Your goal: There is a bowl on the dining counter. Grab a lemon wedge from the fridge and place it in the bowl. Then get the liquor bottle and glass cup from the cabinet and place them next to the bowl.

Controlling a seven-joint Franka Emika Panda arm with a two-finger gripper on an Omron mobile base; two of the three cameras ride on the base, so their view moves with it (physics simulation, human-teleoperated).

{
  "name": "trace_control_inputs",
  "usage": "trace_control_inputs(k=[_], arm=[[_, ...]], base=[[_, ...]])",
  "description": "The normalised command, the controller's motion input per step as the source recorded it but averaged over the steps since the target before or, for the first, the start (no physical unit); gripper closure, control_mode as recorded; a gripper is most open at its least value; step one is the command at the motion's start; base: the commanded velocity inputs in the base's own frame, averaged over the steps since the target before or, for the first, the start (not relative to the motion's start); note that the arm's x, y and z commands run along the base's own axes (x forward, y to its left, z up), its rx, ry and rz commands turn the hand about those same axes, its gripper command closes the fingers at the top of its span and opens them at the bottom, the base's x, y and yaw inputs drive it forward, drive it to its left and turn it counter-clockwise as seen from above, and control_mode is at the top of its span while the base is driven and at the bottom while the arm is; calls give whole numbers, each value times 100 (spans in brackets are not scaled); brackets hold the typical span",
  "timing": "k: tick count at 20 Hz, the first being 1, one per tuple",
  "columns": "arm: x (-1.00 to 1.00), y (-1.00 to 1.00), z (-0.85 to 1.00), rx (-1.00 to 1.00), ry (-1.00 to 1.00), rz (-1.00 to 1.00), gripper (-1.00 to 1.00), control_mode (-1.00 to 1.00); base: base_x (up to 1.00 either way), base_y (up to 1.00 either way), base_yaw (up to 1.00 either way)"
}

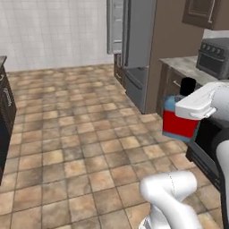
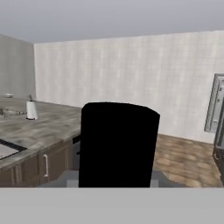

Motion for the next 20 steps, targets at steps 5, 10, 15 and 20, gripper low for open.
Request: trace_control_inputs(k=[5, 10, 15, 20], arm=[[0, 0, 0, 0, 0, 0, 100, 100], [0, 0, 0, 0, 0, 0, 100, 100], [0, 0, 0, 0, 0, 0, 100, 100], [0, 0, 0, 0, 0, 0, 100, 100]], base=[[100, 20, 17], [100, 12, 8], [100, 20, 4], [100, 25, 3]])
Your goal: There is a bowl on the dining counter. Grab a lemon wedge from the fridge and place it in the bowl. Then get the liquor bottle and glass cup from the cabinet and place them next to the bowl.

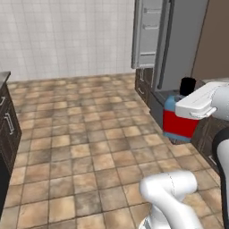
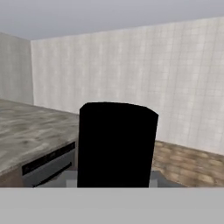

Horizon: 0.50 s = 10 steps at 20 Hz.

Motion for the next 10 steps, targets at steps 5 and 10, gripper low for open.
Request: trace_control_inputs(k=[5, 10], arm=[[0, 0, 0, 0, 0, 0, 100, 100], [0, 0, 0, 0, 0, 0, 100, 100]], base=[[100, 34, 2], [100, 44, 2]])
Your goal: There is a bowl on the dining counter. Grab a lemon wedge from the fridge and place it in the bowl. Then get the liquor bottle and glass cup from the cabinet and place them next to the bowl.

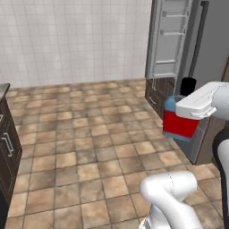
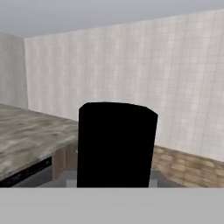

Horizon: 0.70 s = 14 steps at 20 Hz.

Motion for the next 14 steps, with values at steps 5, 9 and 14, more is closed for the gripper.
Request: trace_control_inputs(k=[5, 9, 14], arm=[[0, 0, 0, 0, 0, 0, 100, 100], [0, 0, 0, 0, 0, 0, 100, 100], [0, 0, 0, 0, 0, 0, 100, 100]], base=[[100, 43, 2], [100, 38, 2], [100, 36, 3]])
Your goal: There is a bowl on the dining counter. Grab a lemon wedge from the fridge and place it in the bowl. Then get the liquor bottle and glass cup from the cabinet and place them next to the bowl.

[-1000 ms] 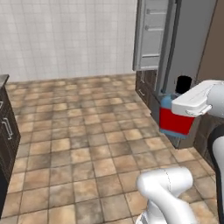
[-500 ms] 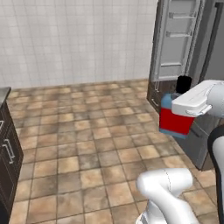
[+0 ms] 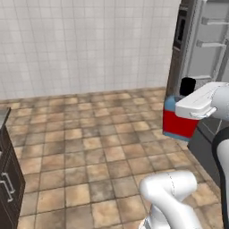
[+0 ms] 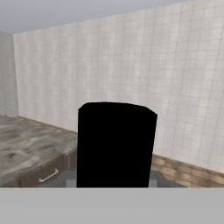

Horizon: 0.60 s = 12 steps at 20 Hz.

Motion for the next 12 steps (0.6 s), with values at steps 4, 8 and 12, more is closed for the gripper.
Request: trace_control_inputs(k=[4, 8, 12], arm=[[0, 0, 0, 0, 0, 0, 100, 100], [0, 0, 0, 0, 0, 0, 100, 100], [0, 0, 0, 0, 0, 0, 100, 100]], base=[[100, 34, 3], [100, 29, 6], [100, 15, 14]])
